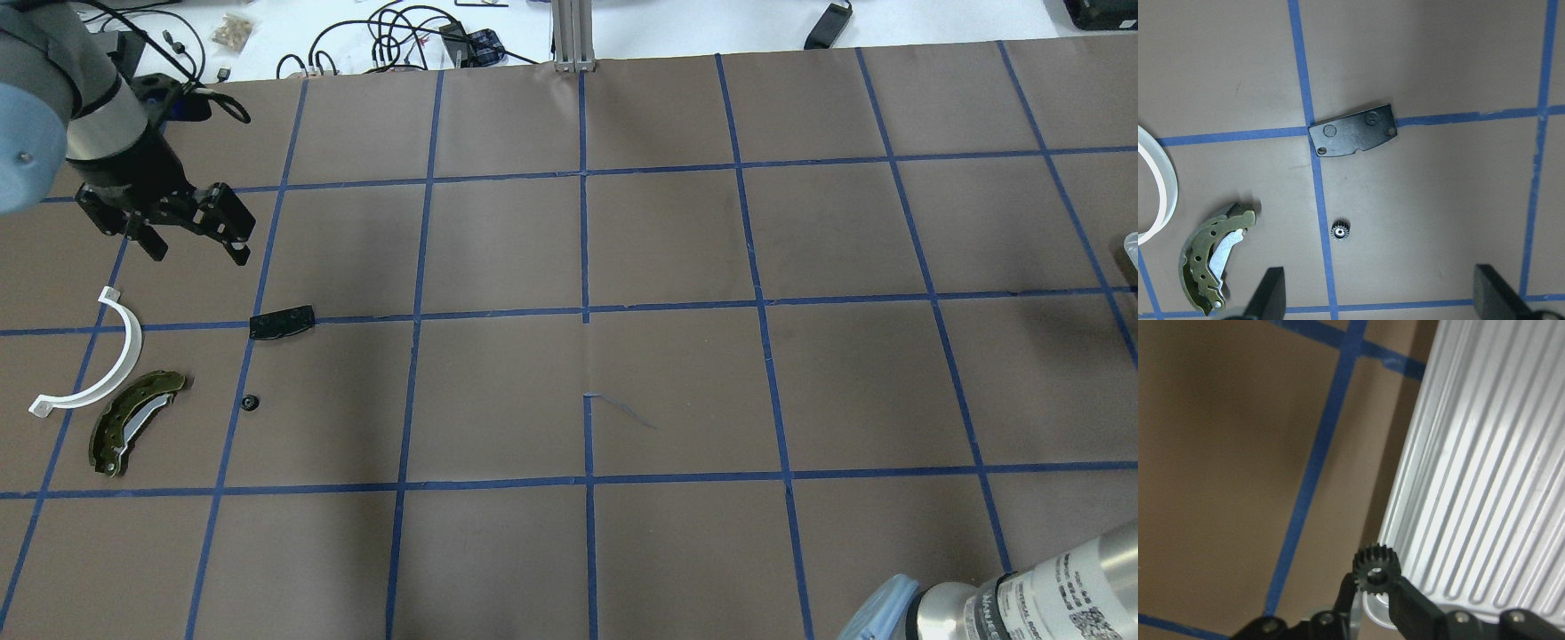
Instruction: Place bearing gear from tray to pile
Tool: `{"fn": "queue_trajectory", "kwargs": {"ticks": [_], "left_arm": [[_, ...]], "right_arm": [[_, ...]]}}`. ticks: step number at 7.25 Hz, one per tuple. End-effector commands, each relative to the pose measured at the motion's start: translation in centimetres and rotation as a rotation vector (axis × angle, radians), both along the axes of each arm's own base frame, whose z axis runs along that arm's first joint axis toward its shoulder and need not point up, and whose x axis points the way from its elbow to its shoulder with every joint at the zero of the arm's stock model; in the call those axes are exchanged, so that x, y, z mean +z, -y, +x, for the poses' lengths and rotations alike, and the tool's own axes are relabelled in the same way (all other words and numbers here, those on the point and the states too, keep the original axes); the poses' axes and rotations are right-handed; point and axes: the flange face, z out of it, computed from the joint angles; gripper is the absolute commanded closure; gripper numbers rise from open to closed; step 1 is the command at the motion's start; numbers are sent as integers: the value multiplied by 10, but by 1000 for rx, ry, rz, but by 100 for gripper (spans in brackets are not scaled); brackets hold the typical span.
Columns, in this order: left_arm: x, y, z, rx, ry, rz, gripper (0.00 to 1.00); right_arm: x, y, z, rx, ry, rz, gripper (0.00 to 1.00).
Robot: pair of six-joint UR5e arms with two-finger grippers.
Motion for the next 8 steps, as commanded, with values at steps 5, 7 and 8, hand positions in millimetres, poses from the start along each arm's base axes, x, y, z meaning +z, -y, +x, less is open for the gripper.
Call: {"fn": "queue_trajectory", "kwargs": {"ticks": [5,7,8], "left_arm": [[68,-59,-131,186,-77,-187,0],[65,-56,-133,163,-100,-175,0],[64,-56,-133,130,-100,-164,0]], "right_arm": [[8,87,289,-278,144,-6,100],[10,86,374,-378,175,-8,100],[11,84,421,-401,174,0,100]]}}
